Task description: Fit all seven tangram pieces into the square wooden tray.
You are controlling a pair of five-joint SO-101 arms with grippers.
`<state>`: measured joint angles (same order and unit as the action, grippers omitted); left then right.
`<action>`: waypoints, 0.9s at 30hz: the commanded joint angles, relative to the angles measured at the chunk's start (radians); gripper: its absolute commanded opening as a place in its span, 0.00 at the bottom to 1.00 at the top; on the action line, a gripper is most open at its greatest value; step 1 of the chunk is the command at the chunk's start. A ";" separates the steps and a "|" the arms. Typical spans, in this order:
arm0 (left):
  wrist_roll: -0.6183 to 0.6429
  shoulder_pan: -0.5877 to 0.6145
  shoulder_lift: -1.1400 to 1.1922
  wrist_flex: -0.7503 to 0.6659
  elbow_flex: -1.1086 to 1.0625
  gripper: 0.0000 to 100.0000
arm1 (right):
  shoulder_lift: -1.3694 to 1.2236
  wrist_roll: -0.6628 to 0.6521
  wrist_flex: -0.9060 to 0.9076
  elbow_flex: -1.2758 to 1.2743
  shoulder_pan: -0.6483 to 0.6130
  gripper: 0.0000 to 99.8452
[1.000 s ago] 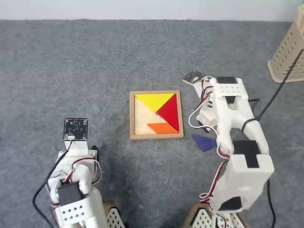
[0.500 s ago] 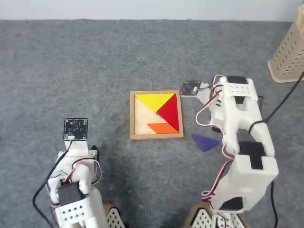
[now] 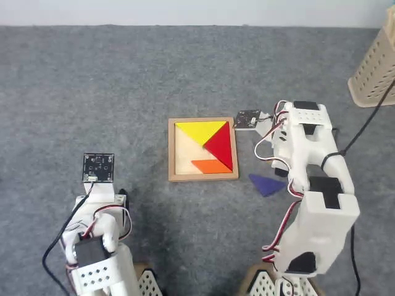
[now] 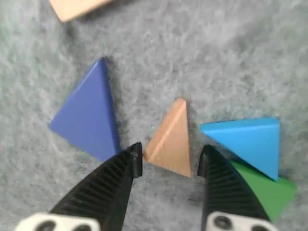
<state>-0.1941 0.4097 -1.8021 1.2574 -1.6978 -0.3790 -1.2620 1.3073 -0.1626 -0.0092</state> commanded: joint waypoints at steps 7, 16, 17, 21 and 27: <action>-0.006 0.005 -0.008 0.003 0.012 0.17 | -0.010 0.221 0.012 0.141 -0.019 0.05; -0.006 0.005 -0.008 0.003 0.012 0.17 | -0.010 0.420 0.084 0.239 -0.105 0.01; -0.006 0.005 -0.008 0.003 0.012 0.17 | -0.010 0.442 0.105 0.259 -0.114 0.01; -0.006 0.005 -0.008 0.003 0.012 0.17 | -0.010 0.516 0.176 0.336 -0.145 0.01; -0.006 0.005 -0.008 0.003 0.012 0.17 | 0.016 0.591 0.206 0.391 -0.171 0.01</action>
<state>-0.1941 0.4097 -1.8021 1.2574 -1.6978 -0.4112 -0.7020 1.4883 0.1642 -0.1657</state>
